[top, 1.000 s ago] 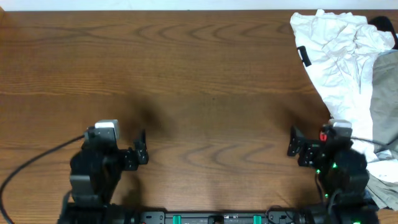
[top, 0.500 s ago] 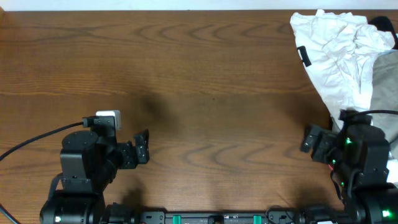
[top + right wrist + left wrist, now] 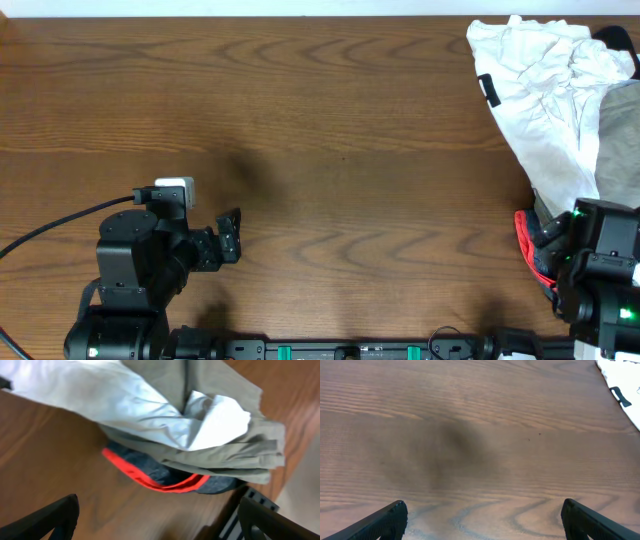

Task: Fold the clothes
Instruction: 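Reach the right gripper into the clothes pile and grasp the white shirt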

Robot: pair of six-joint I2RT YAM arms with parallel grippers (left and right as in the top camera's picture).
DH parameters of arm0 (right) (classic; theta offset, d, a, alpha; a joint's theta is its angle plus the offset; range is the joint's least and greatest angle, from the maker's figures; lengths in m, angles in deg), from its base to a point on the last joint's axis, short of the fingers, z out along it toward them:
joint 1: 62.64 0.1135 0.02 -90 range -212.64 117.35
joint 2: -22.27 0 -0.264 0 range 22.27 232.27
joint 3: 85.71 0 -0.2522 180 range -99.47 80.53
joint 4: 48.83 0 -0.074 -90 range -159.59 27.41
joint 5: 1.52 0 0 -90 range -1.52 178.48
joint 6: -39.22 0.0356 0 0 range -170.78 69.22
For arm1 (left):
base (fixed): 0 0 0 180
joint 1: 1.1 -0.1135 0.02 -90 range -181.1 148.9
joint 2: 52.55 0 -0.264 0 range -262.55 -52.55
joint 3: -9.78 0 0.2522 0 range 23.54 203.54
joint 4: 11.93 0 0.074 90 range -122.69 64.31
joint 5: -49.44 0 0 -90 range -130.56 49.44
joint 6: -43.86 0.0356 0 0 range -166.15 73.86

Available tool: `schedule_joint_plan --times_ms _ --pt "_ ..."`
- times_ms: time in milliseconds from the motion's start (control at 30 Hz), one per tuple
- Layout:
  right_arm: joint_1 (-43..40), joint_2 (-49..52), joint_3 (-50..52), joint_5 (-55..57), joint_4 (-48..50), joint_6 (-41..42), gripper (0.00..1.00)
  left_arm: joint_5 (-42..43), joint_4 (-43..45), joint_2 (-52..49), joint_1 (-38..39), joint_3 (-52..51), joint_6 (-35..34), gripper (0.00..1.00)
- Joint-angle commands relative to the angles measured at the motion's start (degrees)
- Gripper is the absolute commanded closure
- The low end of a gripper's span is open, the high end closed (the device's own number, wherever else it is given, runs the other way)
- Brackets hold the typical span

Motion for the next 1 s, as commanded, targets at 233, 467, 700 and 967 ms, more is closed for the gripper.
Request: schedule_joint_plan --times_ms 233,467,700,967 --pt "-10.6 12.0 -0.6 0.8 1.9 -2.4 0.01 0.6 0.1 -0.2 -0.2 1.1 -0.6 0.02" --pt "-18.3 22.4 -0.5 -4.1 3.8 -2.4 0.01 0.6 0.7 -0.2 -0.2 1.1 -0.5 0.02" --pt "-24.9 28.2 -0.2 -6.6 8.2 -5.5 0.01 0.6 0.8 -0.2 -0.2 1.1 -0.5 0.02" --pt "-28.4 30.2 2.0 -8.7 11.5 -6.2 0.17 0.6 1.8 -0.2 -0.2 1.1 -0.5 0.02"
